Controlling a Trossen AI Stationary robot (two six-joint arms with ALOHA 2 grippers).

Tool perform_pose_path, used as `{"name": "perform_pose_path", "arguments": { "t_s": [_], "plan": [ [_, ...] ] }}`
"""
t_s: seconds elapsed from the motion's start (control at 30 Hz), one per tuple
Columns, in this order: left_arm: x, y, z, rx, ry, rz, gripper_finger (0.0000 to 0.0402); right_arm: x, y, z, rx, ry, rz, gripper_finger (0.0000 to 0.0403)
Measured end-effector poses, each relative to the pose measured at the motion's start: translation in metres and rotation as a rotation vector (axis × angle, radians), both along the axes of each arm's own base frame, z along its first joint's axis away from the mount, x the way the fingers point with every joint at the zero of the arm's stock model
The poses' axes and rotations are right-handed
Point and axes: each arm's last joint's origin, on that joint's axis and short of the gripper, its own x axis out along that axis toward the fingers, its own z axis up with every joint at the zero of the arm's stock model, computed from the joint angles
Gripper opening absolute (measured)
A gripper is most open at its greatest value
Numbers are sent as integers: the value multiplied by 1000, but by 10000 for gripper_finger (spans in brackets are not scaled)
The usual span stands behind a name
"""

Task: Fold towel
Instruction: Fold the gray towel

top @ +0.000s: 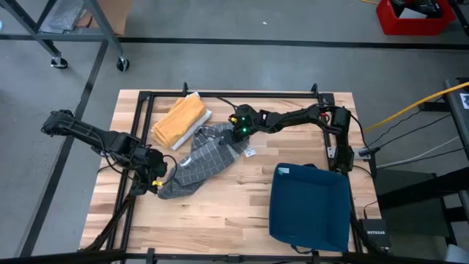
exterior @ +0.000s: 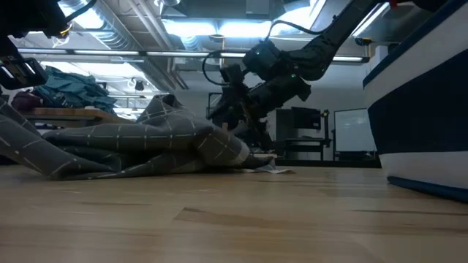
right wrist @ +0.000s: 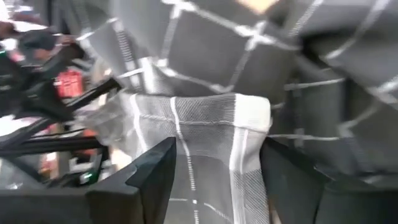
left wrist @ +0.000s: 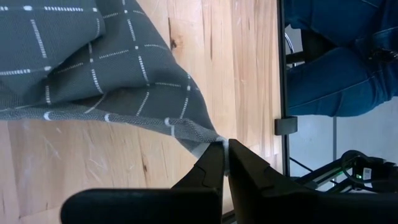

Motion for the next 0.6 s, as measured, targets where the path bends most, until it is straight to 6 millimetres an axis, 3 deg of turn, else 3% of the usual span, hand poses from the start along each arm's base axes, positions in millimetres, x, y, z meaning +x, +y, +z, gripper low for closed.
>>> {"name": "perform_pose_path", "arguments": {
  "t_s": [0.4,0.6],
  "plan": [
    [0,0,0,7,-2,5,0,7,26,2,-6,-32,110,106],
    [1,1,-1,34,10,72,0,9,34,7,-105,-64,101,16]
  ]
}}
